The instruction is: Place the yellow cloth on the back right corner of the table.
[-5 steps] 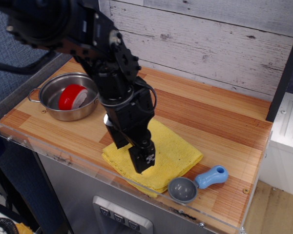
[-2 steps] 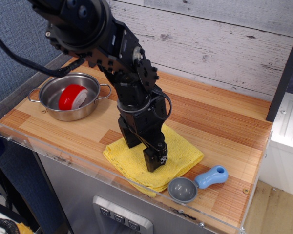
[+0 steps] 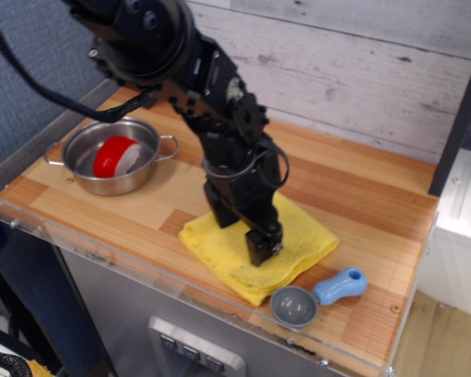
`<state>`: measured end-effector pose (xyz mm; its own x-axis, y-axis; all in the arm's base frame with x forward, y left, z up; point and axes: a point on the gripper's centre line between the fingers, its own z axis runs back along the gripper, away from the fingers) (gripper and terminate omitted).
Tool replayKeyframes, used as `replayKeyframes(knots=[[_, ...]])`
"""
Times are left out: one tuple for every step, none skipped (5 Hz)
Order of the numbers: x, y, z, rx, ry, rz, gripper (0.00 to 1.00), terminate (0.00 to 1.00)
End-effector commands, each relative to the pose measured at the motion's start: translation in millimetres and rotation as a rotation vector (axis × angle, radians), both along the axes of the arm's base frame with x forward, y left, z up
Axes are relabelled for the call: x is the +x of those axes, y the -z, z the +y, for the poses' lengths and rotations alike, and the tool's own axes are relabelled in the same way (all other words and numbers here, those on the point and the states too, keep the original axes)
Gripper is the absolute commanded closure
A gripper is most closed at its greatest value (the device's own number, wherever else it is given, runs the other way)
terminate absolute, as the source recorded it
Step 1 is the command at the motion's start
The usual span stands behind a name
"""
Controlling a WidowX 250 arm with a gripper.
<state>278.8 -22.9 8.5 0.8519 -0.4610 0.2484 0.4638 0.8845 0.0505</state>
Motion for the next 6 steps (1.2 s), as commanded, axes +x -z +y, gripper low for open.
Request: replayKeyframes(knots=[[31, 7, -20, -0.038, -0.041, 0.0, 0.0, 0.0], [51, 7, -32, -0.059, -0.058, 0.001, 0.0, 0.0], [75, 8, -46, -0.059, -0.054, -0.006, 0.0, 0.0], [96, 5, -57, -0.07, -0.051, -0.021, 0.0, 0.0], [107, 1, -62, -0.075, -0.057, -0.025, 0.0, 0.0], [108, -6, -65, -0.097, -0.06, -0.022, 0.0, 0.0]])
